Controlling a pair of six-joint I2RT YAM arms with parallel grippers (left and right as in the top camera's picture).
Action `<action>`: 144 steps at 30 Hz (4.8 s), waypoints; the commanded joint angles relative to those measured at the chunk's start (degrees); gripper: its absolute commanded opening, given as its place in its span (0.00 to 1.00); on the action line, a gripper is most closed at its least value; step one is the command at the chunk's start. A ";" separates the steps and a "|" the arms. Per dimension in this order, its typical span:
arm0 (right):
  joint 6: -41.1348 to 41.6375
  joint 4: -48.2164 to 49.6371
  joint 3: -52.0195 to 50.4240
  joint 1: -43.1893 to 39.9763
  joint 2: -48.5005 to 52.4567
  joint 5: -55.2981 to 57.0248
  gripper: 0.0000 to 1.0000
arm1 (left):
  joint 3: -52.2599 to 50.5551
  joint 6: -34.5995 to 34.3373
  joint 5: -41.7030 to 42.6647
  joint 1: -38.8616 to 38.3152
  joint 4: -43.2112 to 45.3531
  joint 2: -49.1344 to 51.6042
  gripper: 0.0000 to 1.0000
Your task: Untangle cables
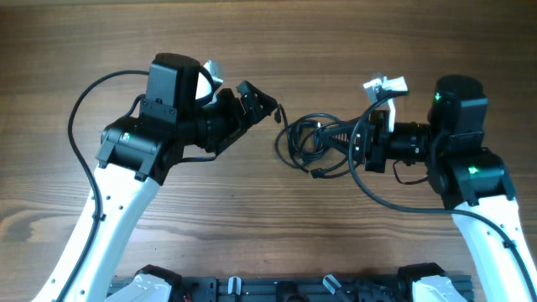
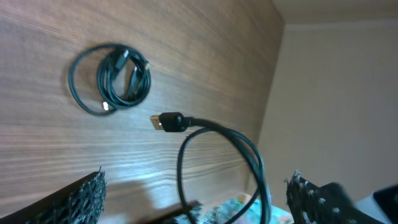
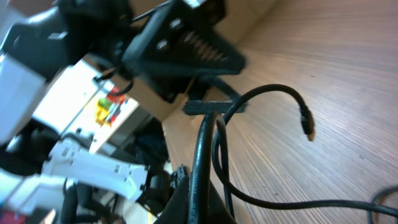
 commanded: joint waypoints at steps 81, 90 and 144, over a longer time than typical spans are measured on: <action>15.61 -3.13 0.81 -6.88 4.70 54.25 1.00 | 0.11 21.73 -2.97 31.36 -12.46 -1.66 0.04; -4.90 5.57 0.79 -2.21 4.70 8.35 1.00 | 0.11 17.92 12.55 31.36 -12.28 -10.16 0.04; 46.53 36.63 12.81 -11.91 11.74 73.05 0.04 | 0.09 15.32 7.10 25.75 -12.98 -6.97 1.00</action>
